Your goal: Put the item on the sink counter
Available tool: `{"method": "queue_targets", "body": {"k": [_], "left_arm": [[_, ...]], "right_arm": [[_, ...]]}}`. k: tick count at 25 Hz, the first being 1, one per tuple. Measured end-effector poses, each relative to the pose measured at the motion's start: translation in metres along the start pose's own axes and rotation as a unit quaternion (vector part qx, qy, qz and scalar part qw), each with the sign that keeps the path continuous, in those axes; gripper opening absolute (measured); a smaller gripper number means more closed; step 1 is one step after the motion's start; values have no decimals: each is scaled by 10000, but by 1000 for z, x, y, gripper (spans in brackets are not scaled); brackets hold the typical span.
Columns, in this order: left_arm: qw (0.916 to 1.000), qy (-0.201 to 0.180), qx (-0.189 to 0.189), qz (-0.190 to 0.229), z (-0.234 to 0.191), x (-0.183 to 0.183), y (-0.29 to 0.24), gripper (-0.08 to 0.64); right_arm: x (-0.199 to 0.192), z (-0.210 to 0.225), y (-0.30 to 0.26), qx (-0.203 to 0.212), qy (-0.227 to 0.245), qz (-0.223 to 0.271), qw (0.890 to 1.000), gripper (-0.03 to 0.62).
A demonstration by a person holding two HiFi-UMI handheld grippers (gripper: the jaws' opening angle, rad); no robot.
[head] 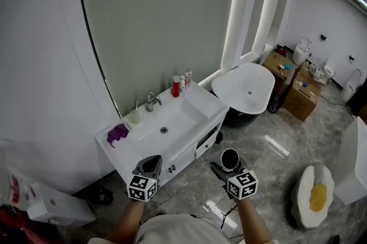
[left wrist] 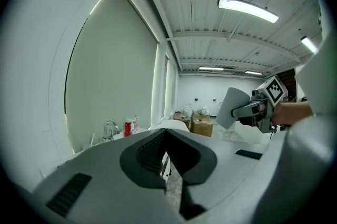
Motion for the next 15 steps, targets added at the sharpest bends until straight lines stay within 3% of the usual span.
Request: {"method": "queue_targets", "body": {"k": [15], "left_arm": [[9998,67,165,-115,54,-15,-7,8]], "right_arm": [[-22,38,42,105,-83,-72,9999,365]]}}
Point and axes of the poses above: the fingertips, and each gripper's own axes: y backward along the fingers, z to its right, x out of its top, the point moved 8 cm from there along y, backward along the fingers, and after that the axes turned 15 degrees about x, right-handed, at the moved point
